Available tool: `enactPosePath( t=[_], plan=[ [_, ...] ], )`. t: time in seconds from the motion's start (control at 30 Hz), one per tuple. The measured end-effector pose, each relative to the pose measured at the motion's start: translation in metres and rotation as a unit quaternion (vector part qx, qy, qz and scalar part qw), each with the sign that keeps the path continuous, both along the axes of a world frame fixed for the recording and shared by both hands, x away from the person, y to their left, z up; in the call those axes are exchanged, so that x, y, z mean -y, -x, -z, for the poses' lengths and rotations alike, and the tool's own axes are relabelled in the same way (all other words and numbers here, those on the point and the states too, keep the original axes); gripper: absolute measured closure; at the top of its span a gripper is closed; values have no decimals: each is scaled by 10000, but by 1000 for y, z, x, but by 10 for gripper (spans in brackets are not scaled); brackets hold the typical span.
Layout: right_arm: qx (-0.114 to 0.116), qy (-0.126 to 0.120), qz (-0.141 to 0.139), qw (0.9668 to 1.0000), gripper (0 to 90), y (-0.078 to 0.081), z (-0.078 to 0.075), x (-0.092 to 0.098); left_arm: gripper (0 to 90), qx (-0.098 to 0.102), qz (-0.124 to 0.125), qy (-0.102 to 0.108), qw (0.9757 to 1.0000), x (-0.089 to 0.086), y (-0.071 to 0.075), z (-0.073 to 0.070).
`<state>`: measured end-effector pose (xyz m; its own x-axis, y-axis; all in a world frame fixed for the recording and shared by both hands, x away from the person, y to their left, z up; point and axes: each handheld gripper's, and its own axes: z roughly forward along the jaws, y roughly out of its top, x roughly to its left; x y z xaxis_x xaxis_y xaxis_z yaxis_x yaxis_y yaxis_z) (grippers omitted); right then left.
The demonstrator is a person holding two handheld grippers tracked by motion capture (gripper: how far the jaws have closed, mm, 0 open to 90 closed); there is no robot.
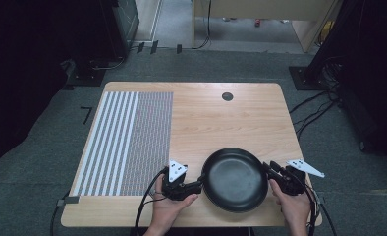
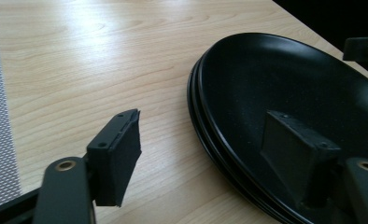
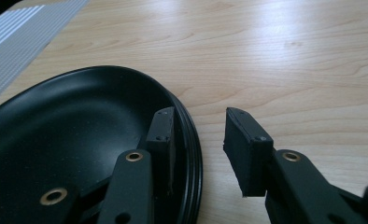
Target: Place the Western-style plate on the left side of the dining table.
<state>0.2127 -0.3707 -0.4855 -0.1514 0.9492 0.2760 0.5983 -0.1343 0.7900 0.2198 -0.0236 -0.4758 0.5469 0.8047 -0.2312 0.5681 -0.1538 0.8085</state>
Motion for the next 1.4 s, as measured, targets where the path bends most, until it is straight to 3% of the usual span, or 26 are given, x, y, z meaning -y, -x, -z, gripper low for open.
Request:
enactPosePath(
  t=[0.13,0.4,0.47,0.6,0.7,0.93,1.4],
  plan=[
    [58,2,-40,10000,649,0,2,-3,327,19,79,-16,10000,4,2,1],
    [-155,-16,-107,9998,700,1,5,-6,441,-87,253,96,9996,9,5,4],
    [-203,-117,-125,9996,726,1,5,-6,452,-165,295,221,9992,8,5,5],
    [-221,-245,-151,9993,760,2,6,-5,486,-221,377,238,9988,9,5,7],
    [-246,-405,-133,9988,773,3,6,-3,492,-268,420,194,9986,12,6,10],
    [-219,-446,-49,9988,832,4,8,-2,513,-478,589,291,9967,14,4,14],
    [-228,-533,53,9983,843,5,9,-4,500,-626,523,359,9960,13,2,12]
  ],
)
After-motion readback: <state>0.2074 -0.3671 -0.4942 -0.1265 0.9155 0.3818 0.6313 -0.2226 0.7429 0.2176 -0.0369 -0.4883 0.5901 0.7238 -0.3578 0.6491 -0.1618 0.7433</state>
